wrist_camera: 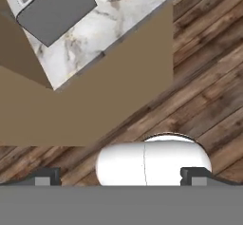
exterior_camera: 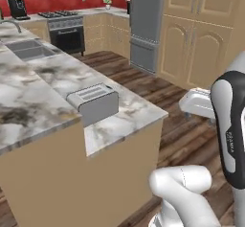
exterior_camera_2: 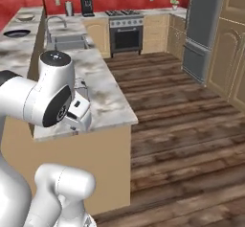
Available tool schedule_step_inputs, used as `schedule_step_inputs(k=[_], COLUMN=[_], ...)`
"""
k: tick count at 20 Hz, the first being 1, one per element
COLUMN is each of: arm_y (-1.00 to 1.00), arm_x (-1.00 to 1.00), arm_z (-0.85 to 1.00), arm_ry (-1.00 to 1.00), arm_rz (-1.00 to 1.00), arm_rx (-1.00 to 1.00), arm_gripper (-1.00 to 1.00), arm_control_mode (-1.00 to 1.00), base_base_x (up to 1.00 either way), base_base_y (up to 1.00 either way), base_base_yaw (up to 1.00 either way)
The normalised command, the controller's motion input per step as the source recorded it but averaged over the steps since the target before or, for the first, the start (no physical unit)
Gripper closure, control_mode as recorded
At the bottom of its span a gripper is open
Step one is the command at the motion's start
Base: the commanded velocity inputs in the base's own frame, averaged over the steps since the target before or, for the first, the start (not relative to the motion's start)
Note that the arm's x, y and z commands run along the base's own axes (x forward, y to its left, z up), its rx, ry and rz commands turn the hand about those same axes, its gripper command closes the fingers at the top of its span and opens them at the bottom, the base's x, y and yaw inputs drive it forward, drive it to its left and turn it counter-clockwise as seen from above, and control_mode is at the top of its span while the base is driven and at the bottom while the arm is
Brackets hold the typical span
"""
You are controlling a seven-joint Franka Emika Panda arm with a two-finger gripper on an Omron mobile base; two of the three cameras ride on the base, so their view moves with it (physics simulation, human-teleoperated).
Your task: Move the bowls from the cabinet to the plates on the dining table.
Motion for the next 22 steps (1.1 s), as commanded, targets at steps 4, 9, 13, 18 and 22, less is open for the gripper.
schedule_step_inputs(k=[4,9,13,18,22], arm_y=[0.0,0.0,0.0,0.0,0.0], arm_x=[0.0,0.0,0.0,0.0,0.0], arm_z=[0.0,0.0,0.0,0.0,0.0], arm_ry=[0.0,0.0,0.0,0.0,0.0], arm_rz=[0.0,0.0,0.0,0.0,0.0], arm_rx=[0.0,0.0,0.0,0.0,0.0], arm_gripper=[-1.0,-1.0,-1.0,-1.0,-1.0], arm_control_mode=[1.0,1.0,1.0,1.0,1.0], base_base_x=[0.53,0.61,0.31,0.53,0.84], base_base_y=[-1.0,-1.0,-1.0,-1.0,-1.0], base_base_yaw=[0.41,0.42,0.4,0.44,0.44])
